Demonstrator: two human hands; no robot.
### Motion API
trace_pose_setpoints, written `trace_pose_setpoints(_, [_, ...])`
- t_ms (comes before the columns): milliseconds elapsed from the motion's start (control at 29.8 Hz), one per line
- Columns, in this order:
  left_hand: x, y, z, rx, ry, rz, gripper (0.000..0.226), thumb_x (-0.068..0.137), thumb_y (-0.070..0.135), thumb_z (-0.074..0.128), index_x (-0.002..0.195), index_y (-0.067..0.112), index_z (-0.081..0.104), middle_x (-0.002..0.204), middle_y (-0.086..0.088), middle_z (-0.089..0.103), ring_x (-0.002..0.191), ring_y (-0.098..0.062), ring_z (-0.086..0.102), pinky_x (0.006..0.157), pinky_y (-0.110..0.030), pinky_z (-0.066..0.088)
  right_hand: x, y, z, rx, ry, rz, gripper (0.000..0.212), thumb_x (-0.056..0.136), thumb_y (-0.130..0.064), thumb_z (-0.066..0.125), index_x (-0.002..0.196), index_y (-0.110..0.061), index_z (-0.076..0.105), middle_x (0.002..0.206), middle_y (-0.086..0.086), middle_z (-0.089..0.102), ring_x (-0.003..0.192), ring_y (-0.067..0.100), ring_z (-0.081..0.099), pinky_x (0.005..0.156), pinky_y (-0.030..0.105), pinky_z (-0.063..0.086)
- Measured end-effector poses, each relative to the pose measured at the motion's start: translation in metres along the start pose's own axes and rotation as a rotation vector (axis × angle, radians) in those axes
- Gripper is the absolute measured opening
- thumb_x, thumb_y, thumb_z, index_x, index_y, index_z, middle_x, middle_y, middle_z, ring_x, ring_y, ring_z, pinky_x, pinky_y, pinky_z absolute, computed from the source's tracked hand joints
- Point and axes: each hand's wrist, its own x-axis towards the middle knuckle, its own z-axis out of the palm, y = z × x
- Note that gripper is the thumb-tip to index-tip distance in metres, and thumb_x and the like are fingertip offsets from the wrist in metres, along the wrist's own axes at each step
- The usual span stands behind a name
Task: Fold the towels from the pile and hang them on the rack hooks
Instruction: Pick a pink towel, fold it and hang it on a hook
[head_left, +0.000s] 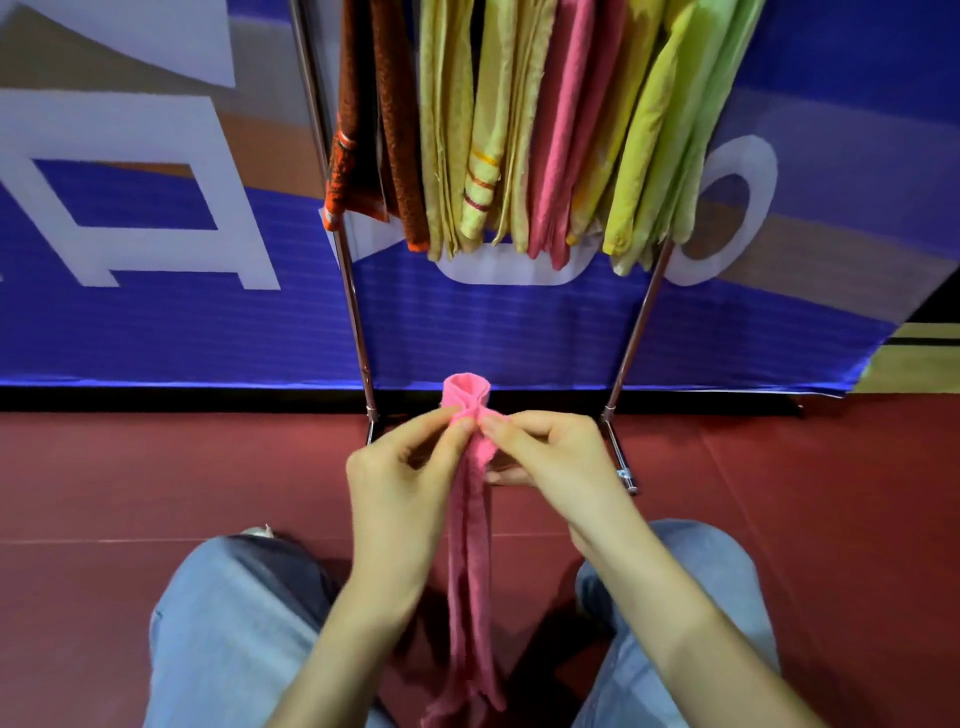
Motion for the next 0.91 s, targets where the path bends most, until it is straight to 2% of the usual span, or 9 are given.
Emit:
trace_pose_setpoints(202, [-0.014, -0.011, -0.001, -0.008, -0.022, -0.018, 0.025, 0.076, 0.012, 0.068, 0.098, 0.025, 0.069, 0.077, 0.029, 0.067, 0.074, 0.016, 0.062, 0.072, -0.004, 0.046, -0.005, -0.005, 0.003, 0.111, -0.045, 0.203, 0.050, 0.095, -0.034, 0.032, 0.080, -0.001, 0.066, 0.063, 0.005, 0.063, 0.051, 0.006, 0.062, 0.057, 0.015, 0.054])
trace_pose_setpoints(302, [-0.015, -0.011, -0.003, -0.024, -0.097, -0.027, 0.032, 0.074, 0.010, 0.070, 0.091, 0.037, 0.065, 0.075, 0.034, 0.067, 0.075, 0.011, 0.064, 0.071, -0.003, 0.046, -0.006, -0.005, -0.002, 0.105, -0.126, 0.247, 0.066, 0.095, -0.041, 0.019, 0.104, 0.009, 0.060, 0.080, 0.011, 0.064, 0.066, 0.013, 0.062, 0.060, 0.013, 0.053])
trace_pose_setpoints(370, [-0.012, -0.012, -0.007, -0.007, -0.099, -0.002, 0.029, 0.078, 0.009, 0.067, 0.090, 0.036, 0.067, 0.076, 0.035, 0.067, 0.074, 0.011, 0.063, 0.070, -0.005, 0.046, -0.007, -0.003, -0.002, 0.096, -0.168, 0.238, 0.065, 0.095, -0.041, 0.016, 0.107, 0.006, 0.060, 0.086, 0.013, 0.064, 0.072, 0.014, 0.062, 0.064, 0.013, 0.053])
trace_pose_setpoints(437, [-0.009, -0.013, -0.011, -0.014, -0.105, 0.017, 0.026, 0.082, 0.014, 0.063, 0.085, 0.039, 0.068, 0.076, 0.031, 0.068, 0.071, 0.011, 0.061, 0.069, -0.010, 0.048, -0.009, 0.001, -0.003, 0.083, -0.126, 0.079, 0.049, 0.096, -0.031, 0.024, 0.094, -0.004, 0.065, 0.077, 0.006, 0.065, 0.068, 0.010, 0.063, 0.066, 0.014, 0.053])
trace_pose_setpoints(538, [-0.006, -0.008, -0.016, -0.065, -0.151, 0.036, 0.029, 0.084, 0.011, 0.058, 0.079, 0.039, 0.065, 0.073, 0.030, 0.068, 0.067, 0.012, 0.057, 0.067, -0.007, 0.045, -0.006, 0.010, -0.018, 0.070, 0.170, -0.181, 0.021, 0.088, -0.005, 0.050, 0.083, -0.021, 0.064, 0.073, -0.007, 0.064, 0.066, -0.003, 0.059, 0.068, 0.006, 0.047])
trace_pose_setpoints(571, [-0.007, -0.006, -0.018, -0.081, -0.165, 0.045, 0.028, 0.083, 0.009, 0.057, 0.080, 0.036, 0.064, 0.073, 0.030, 0.068, 0.068, 0.013, 0.057, 0.067, -0.005, 0.044, -0.004, 0.012, -0.023, 0.064, 0.171, -0.195, 0.023, 0.084, -0.004, 0.056, 0.089, -0.026, 0.062, 0.084, -0.009, 0.064, 0.075, -0.006, 0.059, 0.074, 0.006, 0.046])
trace_pose_setpoints(672, [-0.008, 0.001, -0.022, -0.105, -0.213, 0.066, 0.022, 0.079, 0.013, 0.053, 0.080, 0.032, 0.063, 0.074, 0.032, 0.067, 0.073, 0.015, 0.059, 0.069, -0.002, 0.043, 0.000, 0.019, -0.030, -0.073, -0.104, -0.106, 0.037, 0.076, -0.014, 0.068, 0.107, -0.030, 0.055, 0.107, -0.013, 0.063, 0.099, -0.002, 0.058, 0.091, 0.015, 0.045])
trace_pose_setpoints(806, [-0.008, 0.001, -0.028, -0.103, -0.217, 0.068, 0.024, 0.078, 0.013, 0.053, 0.074, 0.034, 0.066, 0.074, 0.032, 0.067, 0.073, 0.015, 0.059, 0.069, -0.001, 0.042, 0.002, 0.018, -0.029, -0.064, -0.108, -0.153, 0.024, 0.075, -0.001, 0.065, 0.073, -0.024, 0.069, 0.066, -0.016, 0.071, 0.066, -0.007, 0.061, 0.065, 0.009, 0.049])
trace_pose_setpoints(907, [-0.007, -0.002, -0.033, -0.088, -0.164, 0.047, 0.019, 0.077, 0.016, 0.052, 0.078, 0.032, 0.062, 0.072, 0.032, 0.066, 0.070, 0.016, 0.058, 0.068, -0.001, 0.042, 0.002, 0.021, -0.029, -0.018, -0.121, -0.185, 0.024, 0.073, 0.003, 0.065, 0.071, -0.022, 0.067, 0.060, -0.016, 0.069, 0.061, -0.008, 0.059, 0.061, 0.008, 0.048])
